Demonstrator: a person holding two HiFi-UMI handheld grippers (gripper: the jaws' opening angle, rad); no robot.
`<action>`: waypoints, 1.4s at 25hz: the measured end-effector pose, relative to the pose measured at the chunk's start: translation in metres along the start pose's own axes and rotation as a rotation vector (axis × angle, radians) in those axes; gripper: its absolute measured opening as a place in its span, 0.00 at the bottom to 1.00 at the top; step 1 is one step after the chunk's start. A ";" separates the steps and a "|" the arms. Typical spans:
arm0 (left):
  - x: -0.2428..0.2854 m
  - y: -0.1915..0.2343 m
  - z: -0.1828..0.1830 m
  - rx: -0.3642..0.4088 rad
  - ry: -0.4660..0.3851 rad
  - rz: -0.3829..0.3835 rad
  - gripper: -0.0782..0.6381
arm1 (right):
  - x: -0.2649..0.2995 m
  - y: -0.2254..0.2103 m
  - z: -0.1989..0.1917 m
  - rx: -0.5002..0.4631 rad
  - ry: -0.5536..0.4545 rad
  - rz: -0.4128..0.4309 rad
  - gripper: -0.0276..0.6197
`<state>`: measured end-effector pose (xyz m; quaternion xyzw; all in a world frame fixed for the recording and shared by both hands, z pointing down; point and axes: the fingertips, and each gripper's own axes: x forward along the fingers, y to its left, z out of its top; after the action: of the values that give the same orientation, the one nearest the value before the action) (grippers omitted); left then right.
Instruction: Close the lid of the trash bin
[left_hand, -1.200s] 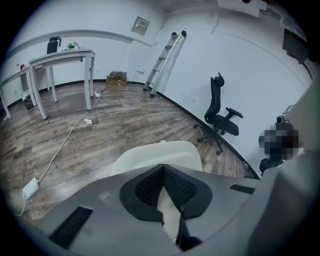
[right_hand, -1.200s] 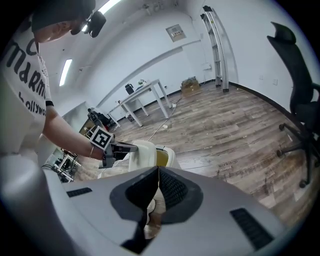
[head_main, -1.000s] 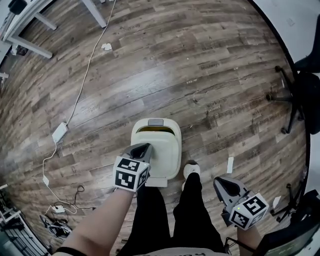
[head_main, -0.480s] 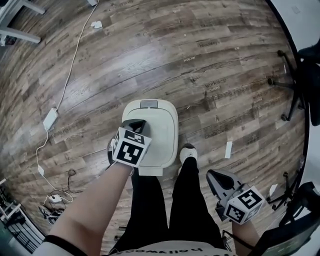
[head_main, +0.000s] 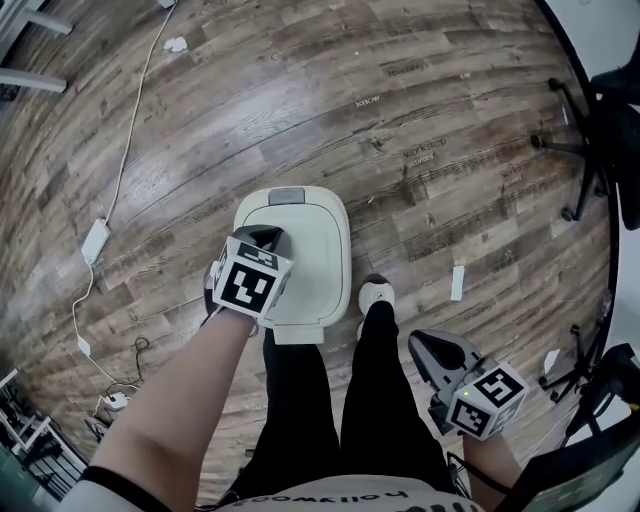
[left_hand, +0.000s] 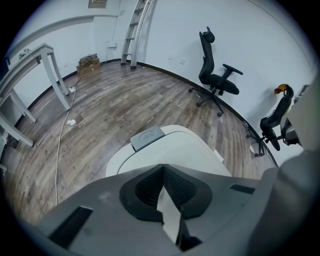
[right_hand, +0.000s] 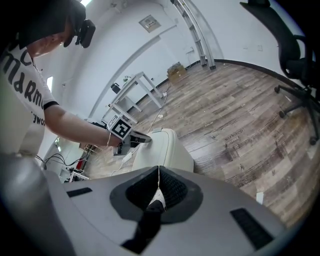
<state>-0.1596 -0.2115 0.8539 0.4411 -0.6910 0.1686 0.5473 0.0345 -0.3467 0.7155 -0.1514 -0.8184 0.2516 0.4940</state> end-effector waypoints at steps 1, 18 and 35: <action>-0.001 0.002 0.000 -0.012 -0.005 -0.002 0.12 | 0.001 0.001 0.001 -0.006 -0.001 0.000 0.06; -0.303 -0.032 0.112 0.063 -0.652 -0.168 0.12 | -0.022 0.181 0.214 -0.321 -0.420 -0.015 0.06; -0.560 0.013 -0.028 -0.099 -0.990 -0.060 0.12 | -0.193 0.307 0.246 -0.417 -0.730 -0.064 0.06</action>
<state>-0.1461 0.0534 0.3598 0.4615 -0.8620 -0.1099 0.1784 -0.0931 -0.2530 0.3071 -0.1237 -0.9774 0.1021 0.1379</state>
